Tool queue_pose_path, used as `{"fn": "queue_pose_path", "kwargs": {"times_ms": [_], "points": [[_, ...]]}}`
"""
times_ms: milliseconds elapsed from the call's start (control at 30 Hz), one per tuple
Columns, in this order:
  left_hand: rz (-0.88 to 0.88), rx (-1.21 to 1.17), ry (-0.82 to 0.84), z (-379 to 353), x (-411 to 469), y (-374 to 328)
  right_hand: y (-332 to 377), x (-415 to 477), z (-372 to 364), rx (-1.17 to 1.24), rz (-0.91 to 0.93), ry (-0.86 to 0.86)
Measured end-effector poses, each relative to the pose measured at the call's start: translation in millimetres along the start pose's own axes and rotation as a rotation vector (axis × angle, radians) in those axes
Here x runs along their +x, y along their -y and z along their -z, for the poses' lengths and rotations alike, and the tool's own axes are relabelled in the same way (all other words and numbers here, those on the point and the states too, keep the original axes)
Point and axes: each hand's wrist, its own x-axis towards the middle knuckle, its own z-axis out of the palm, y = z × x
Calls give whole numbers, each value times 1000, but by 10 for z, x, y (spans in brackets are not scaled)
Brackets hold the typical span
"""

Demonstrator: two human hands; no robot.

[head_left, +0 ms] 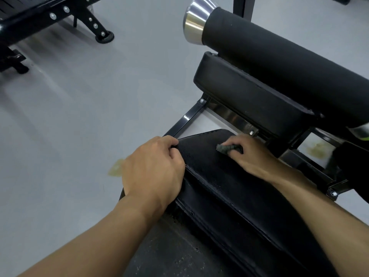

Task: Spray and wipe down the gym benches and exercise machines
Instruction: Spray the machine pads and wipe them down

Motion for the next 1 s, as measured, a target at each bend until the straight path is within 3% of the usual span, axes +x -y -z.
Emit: {"fn": "queue_pose_path", "kwargs": {"times_ms": [133,300,500,667,867,1000], "points": [[5,7,-3,9,-9,-6,133,334,-122,-14,-54,-37],[-1,-3,-5,2,-5,-6,80,-297,24,17,17,15],[7,-5,-10,1,-29,-4,258,245,-151,-19,-25,-26],[1,-14,-18,-2,-17,12,250,-491,15,64,102,53],[4,-14,-30,-10,-26,8,473,206,-146,-51,-23,3],[-7,-15,-27,5,-18,14,451,-354,-7,58,44,75]]}}
